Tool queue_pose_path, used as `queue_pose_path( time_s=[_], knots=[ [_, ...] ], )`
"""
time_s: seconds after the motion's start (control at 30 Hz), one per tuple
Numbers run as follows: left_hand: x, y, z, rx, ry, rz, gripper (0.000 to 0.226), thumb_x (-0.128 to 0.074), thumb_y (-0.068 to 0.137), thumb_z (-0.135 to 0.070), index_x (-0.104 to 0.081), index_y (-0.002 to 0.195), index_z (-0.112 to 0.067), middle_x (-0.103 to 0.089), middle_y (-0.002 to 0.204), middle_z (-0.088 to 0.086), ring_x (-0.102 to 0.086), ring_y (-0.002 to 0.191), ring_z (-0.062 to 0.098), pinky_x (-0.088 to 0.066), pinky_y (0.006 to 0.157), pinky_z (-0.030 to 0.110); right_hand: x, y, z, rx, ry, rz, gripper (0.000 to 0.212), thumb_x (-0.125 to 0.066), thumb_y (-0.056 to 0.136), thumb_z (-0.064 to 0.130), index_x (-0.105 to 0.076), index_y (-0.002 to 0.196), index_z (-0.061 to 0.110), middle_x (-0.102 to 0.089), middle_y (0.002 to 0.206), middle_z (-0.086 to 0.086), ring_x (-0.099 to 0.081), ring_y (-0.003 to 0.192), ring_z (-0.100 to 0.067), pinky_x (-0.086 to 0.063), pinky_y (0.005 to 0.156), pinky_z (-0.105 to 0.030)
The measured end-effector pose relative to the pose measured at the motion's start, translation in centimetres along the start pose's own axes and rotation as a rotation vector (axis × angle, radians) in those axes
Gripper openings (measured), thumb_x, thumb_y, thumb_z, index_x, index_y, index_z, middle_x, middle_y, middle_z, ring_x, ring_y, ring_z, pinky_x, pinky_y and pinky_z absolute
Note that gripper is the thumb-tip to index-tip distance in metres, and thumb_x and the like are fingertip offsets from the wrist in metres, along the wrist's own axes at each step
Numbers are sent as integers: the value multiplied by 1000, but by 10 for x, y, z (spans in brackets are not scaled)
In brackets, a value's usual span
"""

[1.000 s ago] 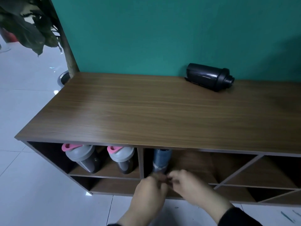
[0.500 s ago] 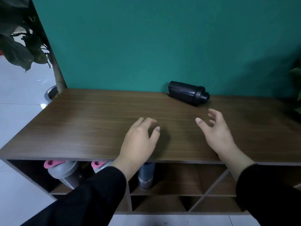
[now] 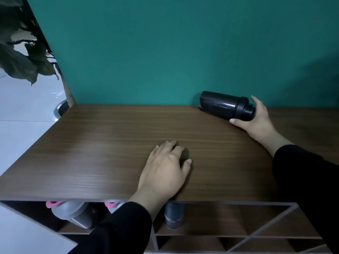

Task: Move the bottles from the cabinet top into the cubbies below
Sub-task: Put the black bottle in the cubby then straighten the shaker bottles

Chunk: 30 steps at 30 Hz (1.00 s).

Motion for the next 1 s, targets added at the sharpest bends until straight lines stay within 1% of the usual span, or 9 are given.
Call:
queue_pose_path(
  time_s=[0.1, 0.27, 0.33, 0.63, 0.7, 0.77, 0.83, 0.9, 1.0],
  knots=[
    [-1, 0, 0, -2, 15, 3, 55, -44, 104, -51, -47, 152, -23, -35, 167, 0, -22, 158, 18, -9, 131, 34, -3, 8, -1, 10, 14, -14, 97, -88, 61, 42, -33, 140, 31, -41, 145, -3, -45, 130, -21, -37, 112, -40],
    [1, 0, -3, -3, 21, -1, 55, -44, 103, -51, -49, 150, -23, -37, 166, 0, -25, 158, 19, -12, 130, 36, 5, 1, 3, 41, 62, -80, 80, -87, 63, 42, -41, 126, 26, -50, 132, -2, -51, 120, -18, -40, 102, -32],
    [1, 0, -3, -2, 13, 3, 55, -45, 104, -51, -48, 151, -23, -37, 166, 0, -25, 157, 19, -12, 130, 36, 8, -6, 6, 50, 72, -100, 76, -85, 63, 44, -41, 123, 28, -54, 127, -2, -53, 116, -19, -43, 100, -35],
    [2, -1, -3, 5, 12, 16, 55, -46, 103, -50, -48, 151, -23, -41, 163, 1, -30, 155, 21, -16, 130, 37, 19, -45, 24, 143, 1, -151, 68, -79, 72, 44, -43, 127, 27, -54, 128, 1, -53, 116, -18, -43, 100, -34],
    [5, -2, -3, 22, -31, 11, 58, -46, 103, -51, -42, 153, -23, -46, 160, 2, -35, 152, 22, -19, 130, 38, 22, -53, 28, 166, 5, -169, 68, -79, 72, 43, -45, 127, 25, -54, 128, 1, -53, 117, -19, -44, 100, -34],
    [8, -4, 1, 65, -179, 16, 68, -48, 101, -55, -29, 159, -27, -44, 162, 2, -36, 152, 25, -25, 129, 42, 26, -62, 33, 182, 30, -191, 68, -79, 71, 44, -45, 127, 25, -53, 127, 2, -54, 116, -18, -48, 101, -40],
    [18, -8, 5, 91, -436, -38, 78, -54, 98, -57, -16, 163, -33, -34, 168, -2, -32, 155, 21, -29, 127, 45, 33, -75, 44, 220, 72, -202, 68, -80, 70, 43, -45, 126, 26, -51, 125, 4, -56, 113, -18, -51, 97, -43],
    [36, -19, 8, 71, -608, -162, 84, -61, 96, -50, -14, 164, -32, -25, 171, -6, -24, 157, 11, -26, 129, 43, 43, -95, 66, 296, 90, -182, 69, -82, 70, 37, -46, 128, 25, -51, 125, 3, -57, 111, -17, -52, 96, -41],
    [74, -49, -6, -99, -513, -296, 95, -64, 88, -59, -18, 164, -25, -27, 169, -8, -18, 153, 0, -20, 130, 39, 67, -141, 112, 472, 0, -103, 74, -85, 68, 26, -46, 131, 18, -51, 126, 1, -53, 114, -14, -48, 98, -32]
  ],
)
Point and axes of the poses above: each hand's wrist, its own y-axis towards the middle knuckle, its own x-axis out of the back of the hand, z = x × y, the point moved 7 cm from there along y, towards the middle knuckle
